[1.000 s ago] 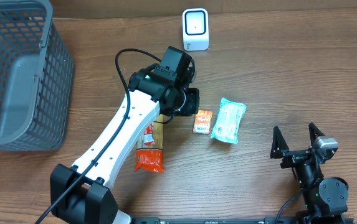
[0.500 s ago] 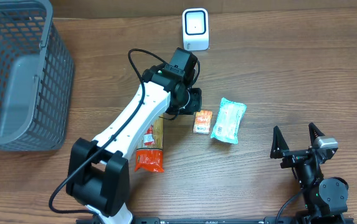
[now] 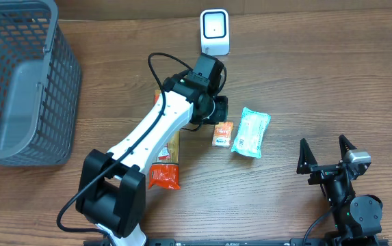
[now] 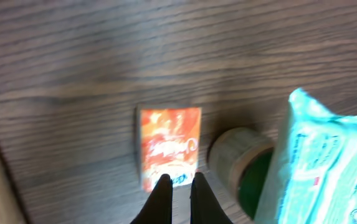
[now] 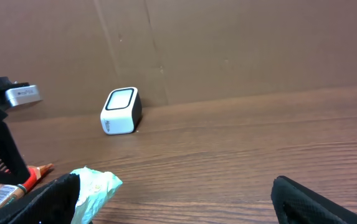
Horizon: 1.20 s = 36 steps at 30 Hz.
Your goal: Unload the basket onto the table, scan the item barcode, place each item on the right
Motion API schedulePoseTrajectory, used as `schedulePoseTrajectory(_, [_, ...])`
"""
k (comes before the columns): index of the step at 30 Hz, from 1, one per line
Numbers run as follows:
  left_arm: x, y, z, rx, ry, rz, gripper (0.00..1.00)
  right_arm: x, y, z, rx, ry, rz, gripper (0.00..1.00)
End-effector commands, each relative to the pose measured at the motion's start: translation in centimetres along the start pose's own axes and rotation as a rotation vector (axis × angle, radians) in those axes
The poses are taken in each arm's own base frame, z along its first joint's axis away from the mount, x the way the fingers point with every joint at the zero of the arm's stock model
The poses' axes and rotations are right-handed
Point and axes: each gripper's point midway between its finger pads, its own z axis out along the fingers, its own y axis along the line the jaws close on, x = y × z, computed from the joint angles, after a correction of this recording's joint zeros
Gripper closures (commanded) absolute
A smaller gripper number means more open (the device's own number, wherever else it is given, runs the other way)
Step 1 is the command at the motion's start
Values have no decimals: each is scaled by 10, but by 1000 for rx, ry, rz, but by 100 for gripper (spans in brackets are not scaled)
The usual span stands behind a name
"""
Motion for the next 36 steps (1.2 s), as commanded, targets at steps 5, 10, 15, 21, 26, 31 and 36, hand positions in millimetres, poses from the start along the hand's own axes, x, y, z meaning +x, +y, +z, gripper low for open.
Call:
schedulePoseTrajectory(5, [17,22,30,-92,3,-93,96,2,-2,0,5,-5,-4,0])
schedulePoseTrajectory(10, [28,21,46,-46,20,-98,96,2,-2,0,5,-5,-4,0])
schedulePoseTrajectory(15, [32,14,54,4,16,-105,96,2,-2,0,5,-5,-4,0])
schedulePoseTrajectory(21, [24,24,54,-55,-28,-137,96,2,-2,0,5,-5,-4,0])
schedulePoseTrajectory(26, [28,17,55,-41,-19,-133,96,2,-2,0,5,-5,-4,0])
schedulePoseTrajectory(31, [30,14,56,-41,-20,-151,96,2,-2,0,5,-5,-4,0])
schedulePoseTrajectory(36, [29,16,56,-54,-24,-153,96,2,-2,0,5,-5,-4,0])
